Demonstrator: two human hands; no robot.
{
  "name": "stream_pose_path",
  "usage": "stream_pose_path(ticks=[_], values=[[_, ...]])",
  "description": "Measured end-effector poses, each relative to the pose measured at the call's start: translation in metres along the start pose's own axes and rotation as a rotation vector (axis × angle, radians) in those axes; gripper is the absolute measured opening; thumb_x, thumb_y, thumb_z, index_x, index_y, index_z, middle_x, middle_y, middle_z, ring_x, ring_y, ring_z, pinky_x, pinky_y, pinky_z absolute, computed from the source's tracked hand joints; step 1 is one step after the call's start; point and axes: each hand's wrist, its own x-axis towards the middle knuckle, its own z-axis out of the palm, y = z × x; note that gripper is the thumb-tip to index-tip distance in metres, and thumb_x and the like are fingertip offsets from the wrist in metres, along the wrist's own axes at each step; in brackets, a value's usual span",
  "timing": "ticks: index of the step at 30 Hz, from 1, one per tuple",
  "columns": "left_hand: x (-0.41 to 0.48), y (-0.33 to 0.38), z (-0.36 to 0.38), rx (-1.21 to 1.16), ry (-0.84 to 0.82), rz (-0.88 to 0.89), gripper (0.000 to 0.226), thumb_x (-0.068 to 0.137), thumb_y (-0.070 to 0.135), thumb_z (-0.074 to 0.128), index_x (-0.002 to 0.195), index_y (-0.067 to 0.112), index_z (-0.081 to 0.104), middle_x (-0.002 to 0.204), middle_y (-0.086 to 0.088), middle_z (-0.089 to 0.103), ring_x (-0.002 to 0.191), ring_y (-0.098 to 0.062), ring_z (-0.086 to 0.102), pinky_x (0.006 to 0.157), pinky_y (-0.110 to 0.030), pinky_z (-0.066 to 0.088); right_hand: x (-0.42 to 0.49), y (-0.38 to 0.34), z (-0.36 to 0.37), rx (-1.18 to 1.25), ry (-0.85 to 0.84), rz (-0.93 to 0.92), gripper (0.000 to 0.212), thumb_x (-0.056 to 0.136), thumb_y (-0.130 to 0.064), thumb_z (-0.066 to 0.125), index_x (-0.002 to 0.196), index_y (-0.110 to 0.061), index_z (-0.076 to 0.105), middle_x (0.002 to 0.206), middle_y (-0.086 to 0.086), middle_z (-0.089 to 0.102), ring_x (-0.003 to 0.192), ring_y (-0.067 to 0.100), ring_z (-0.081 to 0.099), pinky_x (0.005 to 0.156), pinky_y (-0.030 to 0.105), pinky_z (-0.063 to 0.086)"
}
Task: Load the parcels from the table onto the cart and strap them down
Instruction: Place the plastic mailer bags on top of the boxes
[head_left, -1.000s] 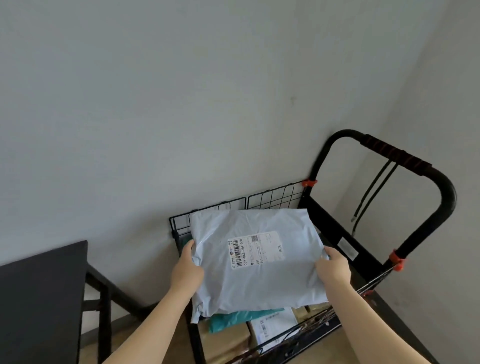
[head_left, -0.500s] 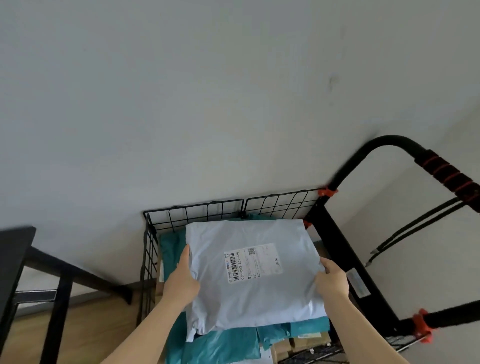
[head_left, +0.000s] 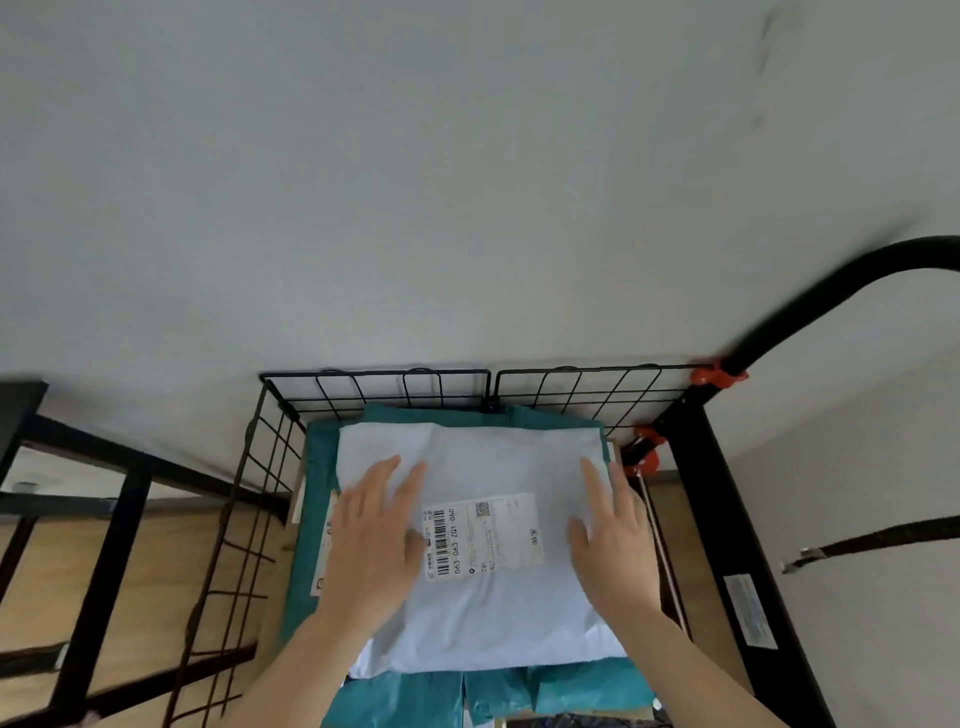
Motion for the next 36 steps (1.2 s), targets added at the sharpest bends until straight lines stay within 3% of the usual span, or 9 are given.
stream_pose_path(ticks=[3,5,7,13,19,24,30,34,36], values=[[0.014,0.024,0.015,0.151,-0.263,0.086,0.083,0.078,0.065,0.047,0.148,0.036,0.013,0.158,-0.008,0.006,0.144,-0.03,0.0,0.102,-0.064,0.026,0.008,-0.01,0.015,-0.181,-0.2,-0.245,0.07,0.086,-0.066,0.015,0.145,-0.044,-0.016,0.157,0.0,-0.022,0.146,0.024,-0.016,0.116,0.04,-0.007],[0.022,0.027,0.029,0.133,-0.443,0.016,0.1,0.076,0.07,0.051,0.14,0.041,-0.021,0.147,-0.001,-0.037,0.135,-0.024,-0.033,0.108,-0.066,0.005,0.013,-0.007,0.027,-0.236,-0.27,-0.259,0.079,0.073,-0.075,0.006,0.14,-0.048,-0.025,0.154,0.001,-0.03,0.144,0.026,-0.022,0.116,0.048,-0.005],[0.029,0.034,0.032,0.155,-0.546,-0.034,0.108,0.073,0.07,0.055,0.132,0.045,-0.032,0.139,0.003,-0.048,0.131,-0.024,-0.04,0.108,-0.065,-0.003,0.018,0.002,0.035,-0.255,-0.317,-0.222,0.081,0.073,-0.078,0.011,0.138,-0.05,-0.028,0.153,0.001,-0.033,0.144,0.026,-0.023,0.116,0.051,-0.003],[0.041,0.017,0.049,0.17,-0.547,-0.056,0.117,0.062,0.083,0.051,0.128,0.047,-0.038,0.143,0.004,-0.045,0.135,-0.022,-0.037,0.106,-0.068,-0.004,0.034,0.003,0.052,-0.297,-0.327,-0.266,0.083,0.064,-0.084,-0.008,0.132,-0.047,-0.039,0.144,0.004,-0.043,0.143,0.03,-0.025,0.115,0.055,-0.002],[0.04,0.008,0.064,0.129,-0.517,-0.077,0.122,0.058,0.085,0.051,0.118,0.05,-0.05,0.139,0.005,-0.05,0.132,-0.018,-0.041,0.107,-0.064,-0.007,0.039,0.006,0.076,-0.316,-0.19,-0.258,0.076,0.086,-0.073,0.014,0.151,-0.034,0.016,0.156,0.018,0.019,0.139,0.04,0.027,0.103,0.061,0.029],[0.034,0.005,0.07,0.13,-0.506,-0.065,0.122,0.059,0.085,0.051,0.118,0.05,-0.05,0.141,0.006,-0.049,0.134,-0.018,-0.04,0.108,-0.061,-0.01,0.037,0.01,0.088,-0.341,-0.176,-0.276,0.076,0.087,-0.072,0.009,0.151,-0.032,0.011,0.156,0.018,0.015,0.139,0.04,0.021,0.102,0.062,0.022],[0.038,0.004,0.071,0.118,-0.537,-0.077,0.122,0.059,0.082,0.055,0.12,0.051,-0.046,0.138,0.011,-0.047,0.136,-0.014,-0.034,0.109,-0.063,-0.006,0.04,0.006,0.088,-0.293,-0.291,-0.199,0.076,0.086,-0.072,0.008,0.15,-0.032,0.017,0.153,0.02,0.024,0.135,0.042,0.036,0.097,0.064,0.04],[0.041,0.008,0.067,0.118,-0.571,-0.101,0.12,0.06,0.081,0.057,0.127,0.048,-0.036,0.148,0.009,-0.038,0.141,-0.018,-0.027,0.109,-0.063,-0.005,0.044,0.008,0.084,-0.301,-0.311,-0.286,0.075,0.075,-0.078,-0.006,0.136,-0.044,-0.035,0.148,0.011,-0.036,0.144,0.037,-0.013,0.112,0.061,0.005],[0.042,0.013,0.06,0.121,-0.598,-0.124,0.122,0.06,0.08,0.058,0.134,0.046,-0.032,0.152,0.005,-0.033,0.142,-0.019,-0.026,0.11,-0.062,-0.004,0.044,0.005,0.074,-0.309,-0.391,-0.274,0.076,0.08,-0.077,0.007,0.127,-0.046,-0.043,0.144,0.009,-0.044,0.142,0.033,-0.026,0.114,0.056,-0.004]])
